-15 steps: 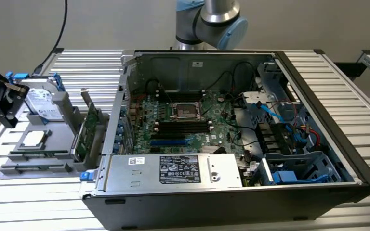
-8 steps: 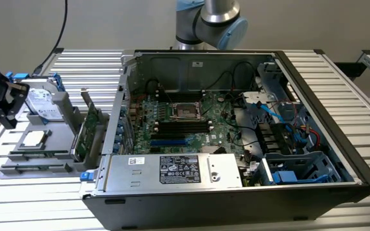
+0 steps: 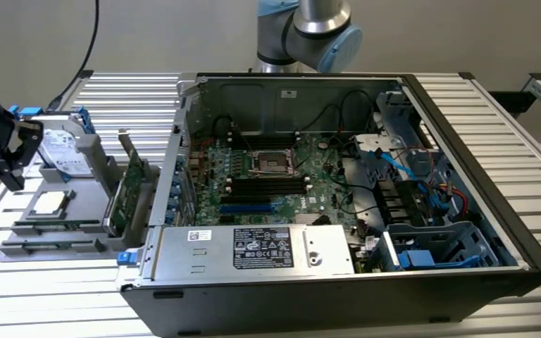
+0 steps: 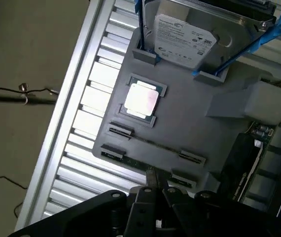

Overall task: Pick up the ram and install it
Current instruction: 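Pick up the ram and move it above insertion slot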

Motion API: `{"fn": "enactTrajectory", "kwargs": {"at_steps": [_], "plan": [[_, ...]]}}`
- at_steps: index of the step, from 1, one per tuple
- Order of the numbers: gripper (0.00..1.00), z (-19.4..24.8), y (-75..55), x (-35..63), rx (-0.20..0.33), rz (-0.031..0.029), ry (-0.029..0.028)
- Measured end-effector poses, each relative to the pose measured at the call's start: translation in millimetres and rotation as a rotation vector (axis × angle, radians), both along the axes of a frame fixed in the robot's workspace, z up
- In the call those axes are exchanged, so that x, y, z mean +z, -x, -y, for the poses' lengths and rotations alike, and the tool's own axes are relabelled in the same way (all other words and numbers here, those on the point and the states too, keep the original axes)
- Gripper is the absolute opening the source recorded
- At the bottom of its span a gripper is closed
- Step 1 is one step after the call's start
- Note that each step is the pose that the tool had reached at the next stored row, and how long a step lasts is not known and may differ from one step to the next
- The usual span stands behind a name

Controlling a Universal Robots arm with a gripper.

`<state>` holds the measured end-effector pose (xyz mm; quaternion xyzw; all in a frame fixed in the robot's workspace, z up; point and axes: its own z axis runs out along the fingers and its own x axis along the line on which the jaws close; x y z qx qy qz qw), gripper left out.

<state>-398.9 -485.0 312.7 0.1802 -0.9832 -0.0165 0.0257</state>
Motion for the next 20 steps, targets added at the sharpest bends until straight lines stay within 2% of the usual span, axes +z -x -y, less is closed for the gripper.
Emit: {"fn": "enactTrajectory", "kwargs": {"at_steps": [20], "plan": [[0.11, 0.0, 0.0, -7.6, 0.365, 0.0, -0.0003]]}}
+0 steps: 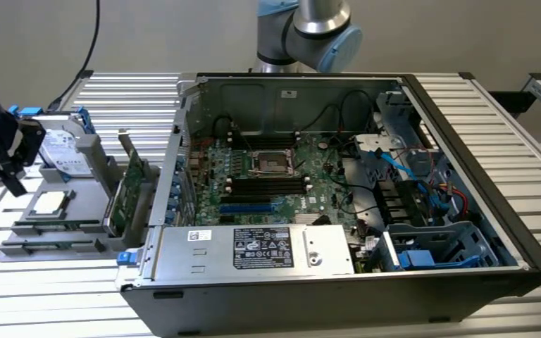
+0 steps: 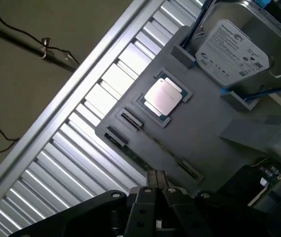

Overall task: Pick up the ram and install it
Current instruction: 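Pick up the ram and move it above insertion slot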

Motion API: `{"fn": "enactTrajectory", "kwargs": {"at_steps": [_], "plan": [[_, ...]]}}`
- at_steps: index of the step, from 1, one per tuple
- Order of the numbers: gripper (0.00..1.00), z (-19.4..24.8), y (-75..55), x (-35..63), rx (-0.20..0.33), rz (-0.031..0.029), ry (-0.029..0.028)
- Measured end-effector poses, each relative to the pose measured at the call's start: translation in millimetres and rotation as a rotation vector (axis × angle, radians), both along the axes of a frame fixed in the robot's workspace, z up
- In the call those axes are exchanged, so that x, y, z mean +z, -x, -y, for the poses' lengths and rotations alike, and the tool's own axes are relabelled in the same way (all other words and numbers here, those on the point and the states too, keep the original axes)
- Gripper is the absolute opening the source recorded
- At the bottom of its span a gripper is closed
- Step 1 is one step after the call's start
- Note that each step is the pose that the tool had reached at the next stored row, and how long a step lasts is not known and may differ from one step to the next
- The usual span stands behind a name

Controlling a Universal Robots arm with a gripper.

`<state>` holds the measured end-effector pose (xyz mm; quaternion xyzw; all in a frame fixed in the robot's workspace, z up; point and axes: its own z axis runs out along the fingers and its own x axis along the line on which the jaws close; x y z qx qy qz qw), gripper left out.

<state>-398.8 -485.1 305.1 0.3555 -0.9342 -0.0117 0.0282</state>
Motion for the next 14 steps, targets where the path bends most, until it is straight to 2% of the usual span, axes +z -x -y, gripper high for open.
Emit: {"fn": "enactTrajectory", "kwargs": {"at_steps": [14], "plan": [[0.11, 0.0, 0.0, -7.5, 0.254, 0.0, -0.0001]]}}
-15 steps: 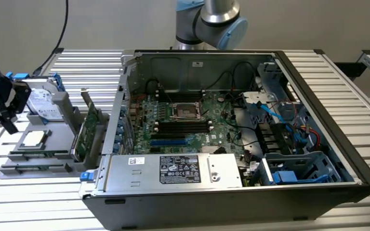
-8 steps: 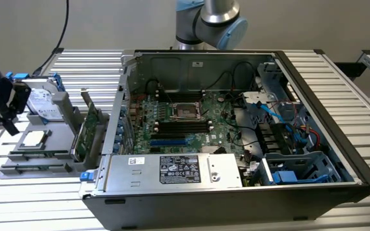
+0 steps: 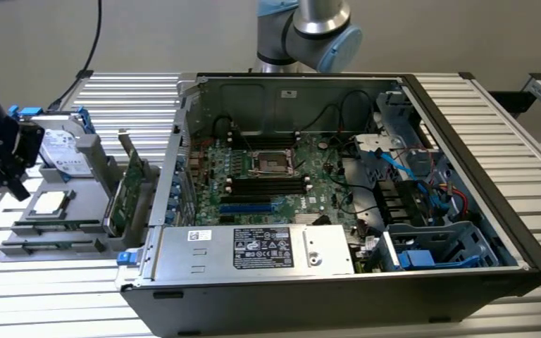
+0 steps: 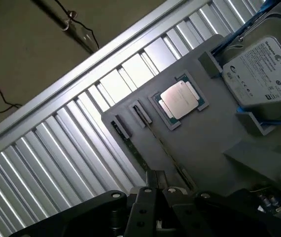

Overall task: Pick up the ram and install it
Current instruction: 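Pick up the ram and move it above insertion slot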

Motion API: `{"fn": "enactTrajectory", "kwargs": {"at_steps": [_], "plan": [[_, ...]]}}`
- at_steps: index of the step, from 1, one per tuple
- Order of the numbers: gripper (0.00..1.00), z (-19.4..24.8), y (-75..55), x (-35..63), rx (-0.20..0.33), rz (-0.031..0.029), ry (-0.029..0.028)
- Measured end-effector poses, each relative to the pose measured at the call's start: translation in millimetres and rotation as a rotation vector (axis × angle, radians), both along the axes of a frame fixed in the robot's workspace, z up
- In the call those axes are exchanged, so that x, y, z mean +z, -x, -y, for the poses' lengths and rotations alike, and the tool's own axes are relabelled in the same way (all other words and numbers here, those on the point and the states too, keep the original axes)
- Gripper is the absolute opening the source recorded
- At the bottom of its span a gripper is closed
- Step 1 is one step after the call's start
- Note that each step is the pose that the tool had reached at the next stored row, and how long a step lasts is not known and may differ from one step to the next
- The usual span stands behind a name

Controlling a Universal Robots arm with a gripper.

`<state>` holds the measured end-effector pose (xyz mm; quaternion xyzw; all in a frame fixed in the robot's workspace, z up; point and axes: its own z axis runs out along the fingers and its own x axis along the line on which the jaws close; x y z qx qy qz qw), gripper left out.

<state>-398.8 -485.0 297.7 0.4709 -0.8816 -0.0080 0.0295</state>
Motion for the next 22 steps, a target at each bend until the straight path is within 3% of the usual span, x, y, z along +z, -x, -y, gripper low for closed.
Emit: {"fn": "enactTrajectory", "kwargs": {"at_steps": [11, 22], "plan": [[0.11, 0.0, 0.0, -7.5, 0.201, -0.0001, 0.0], [0.11, 0.0, 0.4, -7.5, 0.401, -0.0004, 0.0031]]}}
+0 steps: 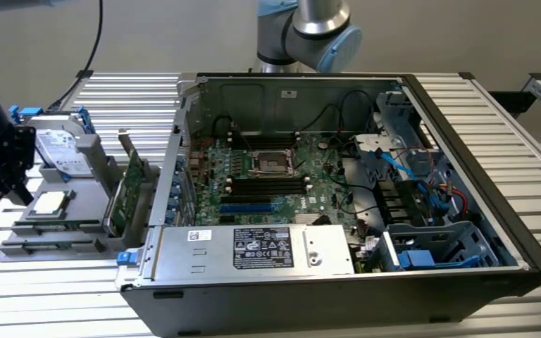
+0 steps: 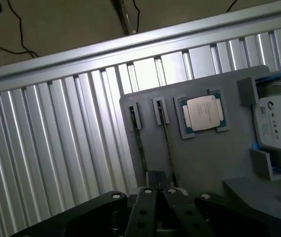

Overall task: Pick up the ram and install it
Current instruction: 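Pick up the ram and move it above insertion slot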

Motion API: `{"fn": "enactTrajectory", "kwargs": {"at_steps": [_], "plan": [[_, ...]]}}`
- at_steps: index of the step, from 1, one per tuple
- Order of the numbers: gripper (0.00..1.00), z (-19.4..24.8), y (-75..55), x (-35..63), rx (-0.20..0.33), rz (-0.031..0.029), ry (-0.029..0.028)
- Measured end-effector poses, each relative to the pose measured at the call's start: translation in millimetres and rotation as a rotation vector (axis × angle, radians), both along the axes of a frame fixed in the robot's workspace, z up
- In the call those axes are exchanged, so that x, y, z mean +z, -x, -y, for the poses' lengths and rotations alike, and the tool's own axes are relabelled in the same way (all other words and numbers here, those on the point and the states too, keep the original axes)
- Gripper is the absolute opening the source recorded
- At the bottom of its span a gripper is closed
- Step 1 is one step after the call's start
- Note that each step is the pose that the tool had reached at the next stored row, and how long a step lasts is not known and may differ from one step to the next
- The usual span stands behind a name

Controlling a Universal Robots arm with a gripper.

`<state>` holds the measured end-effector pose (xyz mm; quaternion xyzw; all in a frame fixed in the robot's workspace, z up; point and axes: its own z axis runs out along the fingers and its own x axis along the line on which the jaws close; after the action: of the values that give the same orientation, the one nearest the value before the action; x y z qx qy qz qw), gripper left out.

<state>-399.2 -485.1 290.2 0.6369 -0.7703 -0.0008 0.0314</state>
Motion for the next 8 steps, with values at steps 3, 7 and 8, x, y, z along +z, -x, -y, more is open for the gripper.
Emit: {"fn": "enactTrajectory", "kwargs": {"at_steps": [3, 7, 8], "plan": [[0.11, 0.0, 0.0, 0.0, 0.055, 0.0, 0.0015], [0.11, 0.0, 0.3, 0.0, 0.113, 0.0, 0.0029], [0.11, -0.1, 0.3, 0.0, 0.113, 0.0, 0.0029]]}}
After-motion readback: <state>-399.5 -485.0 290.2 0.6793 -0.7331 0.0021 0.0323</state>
